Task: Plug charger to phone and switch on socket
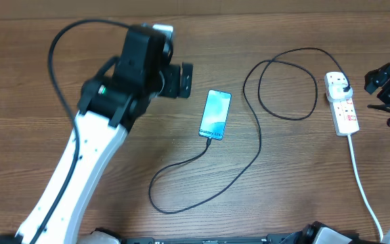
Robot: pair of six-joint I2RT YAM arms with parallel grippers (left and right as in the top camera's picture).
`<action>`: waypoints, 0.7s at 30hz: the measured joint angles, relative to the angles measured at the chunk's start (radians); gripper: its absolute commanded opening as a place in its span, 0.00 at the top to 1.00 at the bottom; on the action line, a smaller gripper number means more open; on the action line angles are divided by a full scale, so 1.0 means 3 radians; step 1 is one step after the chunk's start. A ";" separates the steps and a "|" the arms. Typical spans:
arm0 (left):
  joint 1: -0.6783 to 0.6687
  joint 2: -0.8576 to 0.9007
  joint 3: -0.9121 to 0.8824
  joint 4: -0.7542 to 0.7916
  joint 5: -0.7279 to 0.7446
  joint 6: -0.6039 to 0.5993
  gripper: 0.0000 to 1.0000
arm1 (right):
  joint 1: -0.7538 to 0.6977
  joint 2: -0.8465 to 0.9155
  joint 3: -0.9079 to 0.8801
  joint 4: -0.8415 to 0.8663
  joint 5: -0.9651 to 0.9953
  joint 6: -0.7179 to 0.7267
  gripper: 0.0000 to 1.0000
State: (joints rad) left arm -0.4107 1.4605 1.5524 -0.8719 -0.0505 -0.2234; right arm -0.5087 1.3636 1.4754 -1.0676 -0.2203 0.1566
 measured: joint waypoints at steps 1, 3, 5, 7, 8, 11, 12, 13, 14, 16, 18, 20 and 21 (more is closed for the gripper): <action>0.0000 -0.0090 -0.0125 0.0099 -0.0008 0.0019 0.00 | 0.0000 0.0000 0.0000 -0.0001 0.0000 0.0001 0.00; 0.0000 -0.0261 -0.0385 0.0305 -0.0024 0.0051 0.00 | 0.0000 0.0000 0.0000 0.0000 0.0000 0.0003 0.00; 0.0000 -0.0450 -0.0703 0.0636 -0.0036 0.0067 0.01 | -0.0001 0.0000 0.0000 0.0000 0.0001 0.0001 0.00; 0.0000 -0.0622 -0.0987 0.0941 -0.0050 0.0074 0.01 | 0.0000 0.0000 0.0000 0.0000 0.0001 0.0001 0.00; 0.0000 -0.0708 -0.1130 0.1130 -0.0058 0.0081 0.01 | 0.0000 0.0000 0.0000 0.0000 0.0001 0.0001 0.00; 0.0000 -0.1006 -0.1575 0.1717 -0.0088 0.0181 0.00 | 0.0000 0.0000 0.0000 0.0000 0.0001 0.0001 0.00; 0.0000 -0.1054 -0.1639 0.1803 -0.0092 0.0212 0.01 | -0.0001 0.0000 0.0000 -0.0001 0.0001 0.0001 0.00; 0.0003 -0.1138 -0.1794 0.2122 -0.0098 0.0252 0.01 | -0.0001 0.0000 0.0000 0.0001 0.0003 0.0001 0.00; 0.0015 -0.1240 -0.1956 0.2403 -0.0098 0.0296 0.00 | -0.0001 0.0000 0.0000 0.0000 0.0001 0.0003 0.00; 0.0048 -0.1428 -0.2228 0.2753 -0.0099 0.0347 0.01 | 0.0000 0.0000 0.0000 0.0001 0.0003 0.0001 0.00; 0.0114 -0.1601 -0.2495 0.3150 -0.0093 0.0380 0.00 | 0.0000 0.0000 0.0000 0.0000 0.0001 0.0001 0.00; 0.0198 -0.1760 -0.2759 0.3520 -0.0056 0.0409 0.00 | 0.0000 0.0000 0.0000 -0.0001 0.0000 0.0001 0.00; 0.0239 -0.1825 -0.2873 0.3661 -0.0032 0.0412 0.00 | -0.0001 0.0000 0.0000 0.0000 0.0001 0.0003 0.00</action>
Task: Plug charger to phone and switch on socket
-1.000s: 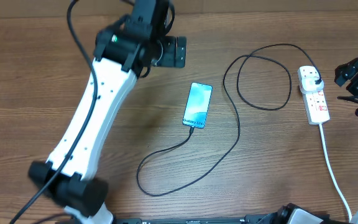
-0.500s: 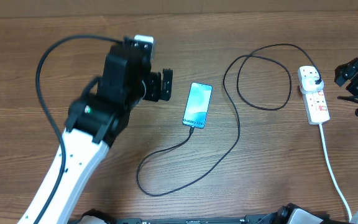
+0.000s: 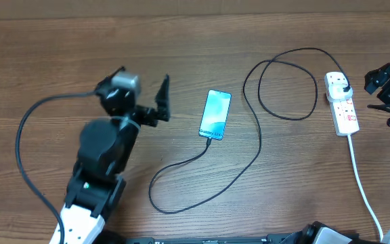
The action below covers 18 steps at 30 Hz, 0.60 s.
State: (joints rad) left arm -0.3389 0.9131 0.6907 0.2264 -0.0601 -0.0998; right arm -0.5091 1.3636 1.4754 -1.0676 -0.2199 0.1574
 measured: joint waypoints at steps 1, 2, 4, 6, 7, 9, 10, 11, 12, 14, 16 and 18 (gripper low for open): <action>0.0047 -0.0076 -0.0136 0.0203 0.0033 0.0005 0.00 | 0.0000 0.0000 0.0000 0.0000 0.0000 -0.0003 0.00; 0.0095 -0.0151 -0.0256 0.0362 0.0069 0.0009 0.00 | 0.0001 0.0000 0.0000 0.0000 0.0000 -0.0001 0.00; 0.0184 -0.0292 -0.0455 0.0609 0.0130 0.0010 0.00 | 0.0000 0.0000 0.0000 0.0000 0.0000 -0.0001 0.00; 0.0266 -0.0426 -0.0596 0.0765 0.0186 0.0009 0.00 | 0.0001 0.0000 0.0000 0.0000 0.0000 -0.0001 0.00; 0.0308 -0.0491 -0.0651 0.0838 0.0217 0.0009 0.01 | 0.0001 0.0000 0.0000 0.0000 0.0000 0.0001 0.00; 0.0390 -0.0617 -0.0716 0.0899 0.0267 -0.0005 0.00 | 0.0001 0.0000 0.0000 0.0000 0.0000 -0.0001 0.00; 0.0425 -0.0661 -0.0730 0.0902 0.0285 -0.0014 0.01 | 0.0000 0.0000 0.0000 0.0000 0.0001 0.0000 0.00; 0.0470 -0.0724 -0.0746 0.0905 0.0300 -0.0022 0.00 | 0.0001 0.0000 0.0000 0.0000 0.0001 0.0000 0.00; 0.0505 -0.0765 -0.0754 0.0907 0.0315 -0.0031 0.00 | 0.0001 0.0000 0.0000 0.0000 0.0001 0.0000 0.00; 0.0576 -0.0841 -0.0755 0.0905 0.0378 -0.0043 0.00 | 0.0001 0.0000 0.0000 0.0000 0.0000 -0.0001 0.00; 0.0656 -0.0909 -0.0755 0.0889 0.0441 -0.0055 0.01 | 0.0001 0.0000 0.0000 0.0000 -0.0001 -0.0001 0.00; 0.0721 -0.0956 -0.0755 0.0855 0.0490 -0.0067 0.00 | 0.0001 0.0000 0.0000 0.0001 0.0000 -0.0001 0.00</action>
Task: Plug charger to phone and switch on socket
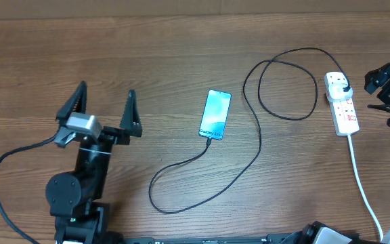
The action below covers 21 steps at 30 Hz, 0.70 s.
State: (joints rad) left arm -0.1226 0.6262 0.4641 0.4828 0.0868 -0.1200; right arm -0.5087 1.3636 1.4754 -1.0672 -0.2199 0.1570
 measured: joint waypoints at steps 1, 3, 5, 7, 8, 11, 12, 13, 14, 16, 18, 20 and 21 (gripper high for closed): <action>0.0033 -0.0025 -0.0001 -0.0036 0.0029 -0.0006 0.00 | 0.0000 0.0000 0.0000 -0.0001 0.0000 0.0000 0.00; 0.0093 -0.0074 -0.0013 -0.0092 0.0069 -0.0014 0.00 | 0.0000 0.0000 0.0000 -0.0003 0.0000 0.0001 0.00; 0.0135 -0.0140 -0.0052 -0.0116 0.0107 -0.0014 0.00 | 0.0000 0.0000 0.0000 -0.0001 0.0000 -0.0001 0.00; 0.0156 -0.0217 -0.0112 -0.0122 0.0126 -0.0014 0.00 | -0.0001 0.0000 0.0000 -0.0001 0.0000 0.0000 0.00; 0.0168 -0.0266 -0.0154 -0.0125 0.0135 -0.0015 0.01 | 0.0000 0.0000 0.0000 -0.0003 -0.0001 0.0000 0.00; 0.0207 -0.0415 -0.0299 -0.0108 0.0151 -0.0025 0.00 | -0.0001 0.0000 0.0000 -0.0001 0.0000 0.0000 0.00; 0.0224 -0.0468 -0.0362 -0.0092 0.0151 -0.0027 0.00 | 0.0000 0.0000 0.0000 0.0000 0.0001 0.0001 0.00; 0.0244 -0.0516 -0.0422 -0.0071 0.0153 -0.0028 0.01 | 0.0000 0.0000 0.0000 -0.0001 0.0001 -0.0001 0.00; 0.0263 -0.0566 -0.0486 -0.0043 0.0161 -0.0037 0.01 | 0.0000 0.0000 0.0000 -0.0001 0.0000 0.0000 0.00; 0.0300 -0.0669 -0.0608 -0.0008 0.0169 -0.0055 0.00 | -0.0001 0.0000 0.0000 0.0000 0.0000 -0.0001 0.00; 0.0338 -0.0788 -0.0741 0.0000 0.0174 -0.0104 0.00 | 0.0000 0.0000 0.0000 0.0000 0.0000 0.0000 0.00; 0.0374 -0.0917 -0.0886 0.0042 0.0174 -0.0144 0.01 | -0.0001 0.0000 0.0000 0.0000 0.0000 0.0001 0.00; 0.0387 -0.0980 -0.0965 0.0065 0.0174 -0.0168 0.00 | 0.0000 0.0000 0.0000 -0.0003 0.0000 0.0000 0.00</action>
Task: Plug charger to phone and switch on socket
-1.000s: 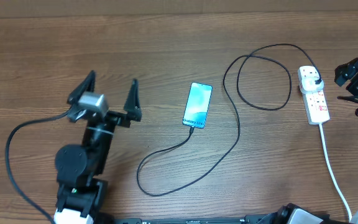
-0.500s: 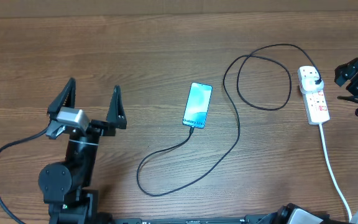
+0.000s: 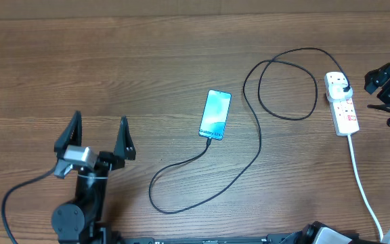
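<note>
The phone (image 3: 215, 114) lies screen up at the table's middle, its screen lit. A black cable (image 3: 249, 146) runs from its near end, loops over the table and reaches the black plug (image 3: 341, 83) seated in the white power strip (image 3: 341, 103) on the right. My left gripper (image 3: 96, 135) stands open at the near left, well away from the phone, with nothing between its fingers. My right gripper (image 3: 384, 80) sits at the right edge beside the strip; whether it is open cannot be made out.
The strip's white lead (image 3: 362, 186) runs toward the near right edge. The left arm's own black cable (image 3: 19, 193) curls at the near left. Wooden table (image 3: 181, 54) all around.
My left arm has drawn back a little further toward the near edge, its open gripper now lower in the view. Phone, cable, strip and right arm are as they were.
My left gripper first hung just left of the phone, with the cable plugged into the phone. It then stood further left and nearer, then open at the near left, and now nearer still. Nothing else has moved.
</note>
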Robot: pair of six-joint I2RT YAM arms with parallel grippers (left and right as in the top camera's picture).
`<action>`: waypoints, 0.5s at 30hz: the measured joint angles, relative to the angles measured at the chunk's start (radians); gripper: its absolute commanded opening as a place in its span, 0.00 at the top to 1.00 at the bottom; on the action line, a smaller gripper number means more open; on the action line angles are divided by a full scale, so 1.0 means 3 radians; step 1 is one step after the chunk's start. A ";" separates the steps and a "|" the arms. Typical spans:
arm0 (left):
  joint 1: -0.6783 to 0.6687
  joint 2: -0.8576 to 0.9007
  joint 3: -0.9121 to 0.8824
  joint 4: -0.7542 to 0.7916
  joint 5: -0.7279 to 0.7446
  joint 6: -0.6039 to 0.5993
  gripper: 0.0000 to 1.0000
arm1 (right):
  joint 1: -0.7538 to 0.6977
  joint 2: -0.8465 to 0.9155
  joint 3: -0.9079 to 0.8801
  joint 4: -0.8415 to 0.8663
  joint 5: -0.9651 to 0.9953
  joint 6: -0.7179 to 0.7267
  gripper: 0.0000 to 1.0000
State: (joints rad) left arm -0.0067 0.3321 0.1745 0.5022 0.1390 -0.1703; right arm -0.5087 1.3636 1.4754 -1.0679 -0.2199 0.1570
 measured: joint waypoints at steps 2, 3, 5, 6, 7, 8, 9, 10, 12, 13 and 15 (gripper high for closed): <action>0.0020 -0.0154 -0.0201 0.0098 -0.0001 -0.0060 0.01 | 0.0000 0.0000 0.0000 0.0000 0.0000 0.0000 0.00; 0.0025 -0.0200 -0.0261 0.0121 0.0000 -0.0074 0.00 | -0.0001 0.0000 0.0000 0.0001 0.0000 0.0001 0.00; 0.0025 -0.0323 -0.0411 0.0165 -0.0009 -0.0139 0.01 | -0.0001 0.0000 0.0000 0.0003 -0.0001 0.0000 0.00; 0.0025 -0.0422 -0.0493 0.0095 -0.0025 -0.0167 0.01 | 0.0000 0.0000 0.0000 0.0001 0.0000 0.0001 0.00; 0.0025 -0.0482 -0.0520 0.0006 -0.0034 -0.0198 0.00 | 0.0000 0.0000 0.0000 0.0001 -0.0001 0.0001 0.00; 0.0025 -0.0534 -0.0542 -0.0067 -0.0046 -0.0214 0.00 | 0.0000 0.0000 0.0000 0.0001 0.0000 0.0000 0.00; 0.0027 -0.0581 -0.0553 -0.0120 -0.0055 -0.0224 0.01 | 0.0000 0.0000 0.0000 0.0003 0.0000 0.0001 0.00; 0.0031 -0.0626 -0.0553 -0.0164 -0.0067 -0.0238 0.00 | -0.0001 0.0000 0.0000 0.0001 0.0000 0.0001 0.00; 0.0038 -0.0696 -0.0553 -0.0226 -0.0084 -0.0249 0.00 | 0.0000 0.0000 0.0000 0.0003 -0.0001 0.0000 0.00; 0.0046 -0.0715 -0.0553 -0.0254 -0.0093 -0.0254 0.01 | 0.0000 0.0000 0.0000 0.0001 0.0000 0.0000 0.00; 0.0052 -0.0736 -0.0553 -0.0312 -0.0128 -0.0275 0.00 | 0.0000 0.0000 0.0000 0.0001 0.0000 0.0001 0.00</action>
State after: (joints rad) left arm 0.0090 0.1112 0.0086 0.4088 0.1005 -0.2527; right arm -0.5087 1.3636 1.4754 -1.0676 -0.2199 0.1574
